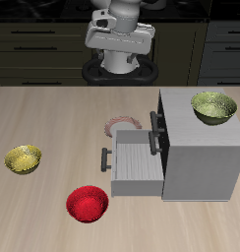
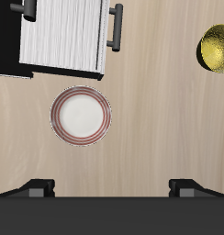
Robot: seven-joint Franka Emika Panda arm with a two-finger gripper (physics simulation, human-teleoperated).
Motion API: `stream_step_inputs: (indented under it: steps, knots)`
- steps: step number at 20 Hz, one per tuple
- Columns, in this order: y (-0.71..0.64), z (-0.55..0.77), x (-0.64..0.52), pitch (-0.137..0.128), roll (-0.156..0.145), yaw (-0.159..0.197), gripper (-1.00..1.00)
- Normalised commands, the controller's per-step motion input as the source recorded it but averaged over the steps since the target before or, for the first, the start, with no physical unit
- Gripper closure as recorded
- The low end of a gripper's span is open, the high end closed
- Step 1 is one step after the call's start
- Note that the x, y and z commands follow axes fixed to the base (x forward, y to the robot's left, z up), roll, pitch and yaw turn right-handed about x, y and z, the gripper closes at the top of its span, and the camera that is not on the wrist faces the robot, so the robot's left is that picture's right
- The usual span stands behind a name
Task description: Close the bottom drawer of the white cabinet and place the yellow bowl on the plate
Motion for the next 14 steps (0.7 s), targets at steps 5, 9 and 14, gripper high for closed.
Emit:
stream_step_inputs:
  steps: [5,9,14]
  knots:
    - [-0.30,0.09,0.01,0.014,0.001,-0.041,-1.00]
    - [-0.19,0.09,-0.03,-0.012,0.030,-0.016,-1.00]
    - [-0.44,0.18,-0.15,-0.037,-0.015,-0.008,-1.00]
